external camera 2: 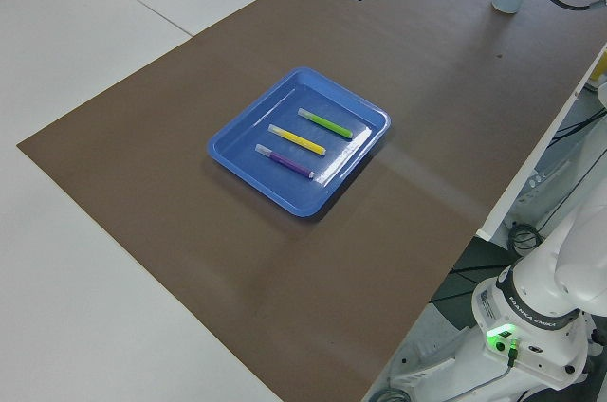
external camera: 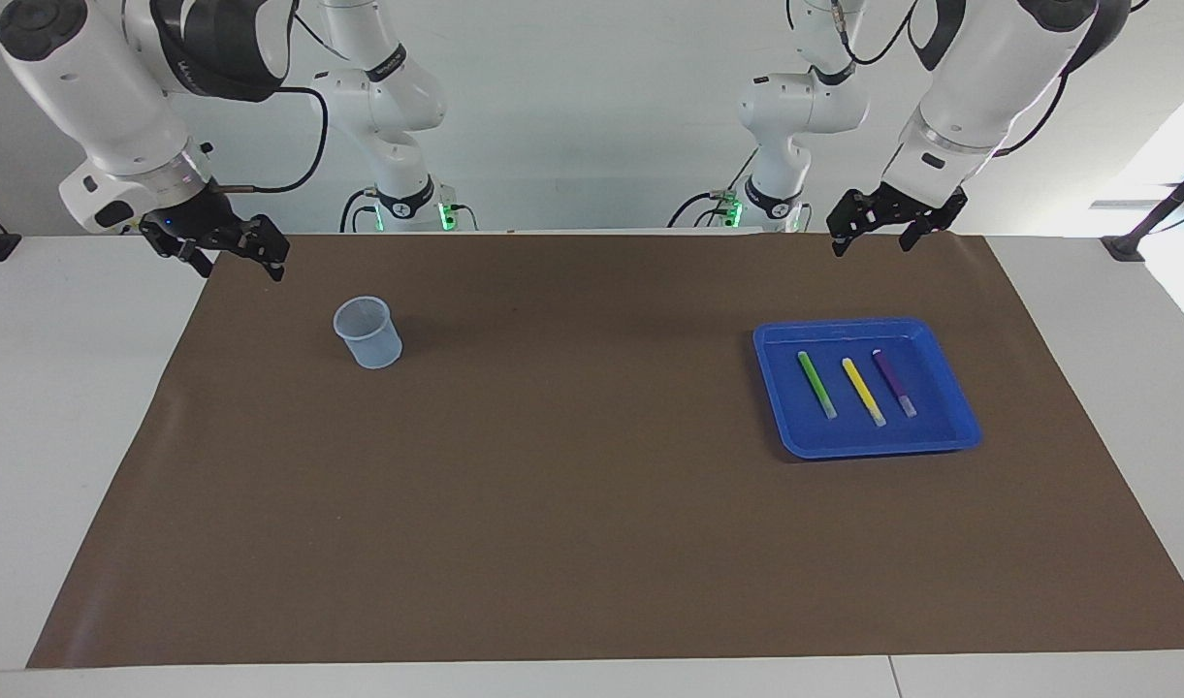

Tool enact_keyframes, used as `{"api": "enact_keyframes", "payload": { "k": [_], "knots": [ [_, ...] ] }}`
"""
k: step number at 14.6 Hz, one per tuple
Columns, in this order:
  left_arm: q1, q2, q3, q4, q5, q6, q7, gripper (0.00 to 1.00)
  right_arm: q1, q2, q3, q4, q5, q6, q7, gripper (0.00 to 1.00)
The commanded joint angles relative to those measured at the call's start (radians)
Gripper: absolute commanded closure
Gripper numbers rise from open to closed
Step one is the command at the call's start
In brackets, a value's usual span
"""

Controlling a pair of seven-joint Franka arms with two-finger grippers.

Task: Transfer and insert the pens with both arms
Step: 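Move the left gripper over the purple pen in the blue tray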

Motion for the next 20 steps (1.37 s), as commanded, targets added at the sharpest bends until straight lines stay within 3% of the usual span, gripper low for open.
{"api": "enact_keyframes", "payload": {
  "k": [1,10,16,20],
  "knots": [
    [-0.009,0.006,0.006,0.012,0.014,0.004,-0.013,0.0,-0.009,-0.017,0.008,-0.015,0.015,0.004,0.009,0.0],
    [-0.003,-0.01,0.007,-0.023,0.012,0.009,-0.01,0.0,-0.009,-0.015,0.008,-0.017,0.015,0.005,0.01,0.0],
    [0.085,-0.109,0.012,-0.247,0.012,0.185,0.0,0.0,-0.009,-0.017,0.008,-0.015,0.015,0.004,0.01,0.0],
    [0.158,-0.106,0.013,-0.348,0.012,0.263,0.124,0.0,-0.009,-0.015,0.008,-0.015,0.015,0.004,0.01,0.0]
  ]
}}
